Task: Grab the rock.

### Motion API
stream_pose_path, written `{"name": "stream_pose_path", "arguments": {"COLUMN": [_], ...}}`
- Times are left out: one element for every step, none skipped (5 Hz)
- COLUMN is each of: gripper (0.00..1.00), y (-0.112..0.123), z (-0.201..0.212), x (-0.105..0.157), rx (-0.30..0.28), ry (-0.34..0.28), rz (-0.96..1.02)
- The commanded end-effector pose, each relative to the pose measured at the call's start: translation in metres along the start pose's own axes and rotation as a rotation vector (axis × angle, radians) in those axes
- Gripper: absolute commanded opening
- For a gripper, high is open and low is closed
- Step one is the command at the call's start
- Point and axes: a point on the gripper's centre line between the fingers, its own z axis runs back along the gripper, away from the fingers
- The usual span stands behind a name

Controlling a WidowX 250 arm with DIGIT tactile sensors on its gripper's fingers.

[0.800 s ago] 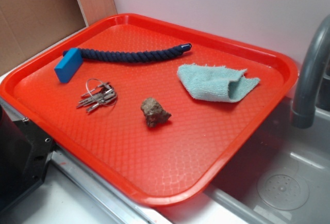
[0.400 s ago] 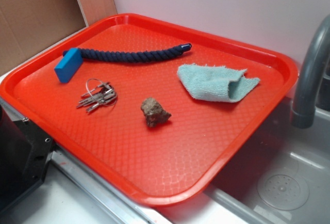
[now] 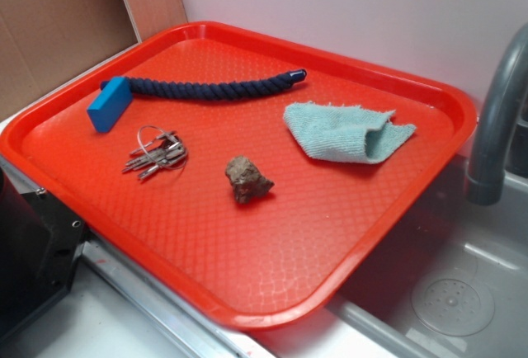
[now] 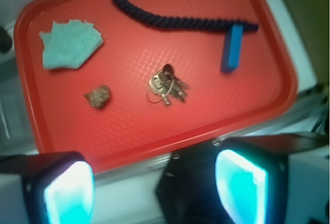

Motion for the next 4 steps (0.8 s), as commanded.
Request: {"name": "stream_pose_path", "arguments": {"gripper": [1.00, 1.00, 1.00, 1.00], "y": [-0.019, -0.034, -0.044, -0.056], "z": [-0.041, -0.071, -0.095, -0.122], "x": [0.022, 0.036, 0.046, 0.052], "rx": [-0.025, -0.051, -0.065, -0.044], "ry": [0.021, 0.001, -0.012, -0.003], "rz": [0.472, 0.620, 0.650, 0.639]}}
